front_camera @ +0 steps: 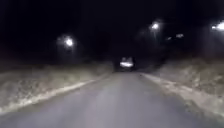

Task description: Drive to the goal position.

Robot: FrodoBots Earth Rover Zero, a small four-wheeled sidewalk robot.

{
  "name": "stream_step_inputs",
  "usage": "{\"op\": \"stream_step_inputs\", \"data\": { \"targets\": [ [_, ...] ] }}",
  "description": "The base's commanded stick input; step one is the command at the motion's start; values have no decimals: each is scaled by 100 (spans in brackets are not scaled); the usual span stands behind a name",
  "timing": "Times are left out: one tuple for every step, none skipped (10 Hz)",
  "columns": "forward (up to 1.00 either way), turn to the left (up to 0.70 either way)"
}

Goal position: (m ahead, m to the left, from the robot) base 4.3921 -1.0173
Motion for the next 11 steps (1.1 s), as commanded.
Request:
{"op": "stream_step_inputs", "data": {
  "targets": [
    [100, -30],
    [100, -40],
    [100, -40],
    [100, -40],
    [100, -39],
    [100, -34],
    [100, 0],
    [100, 0],
    [100, 0],
    [100, 0],
    [100, 0]
  ]
}}
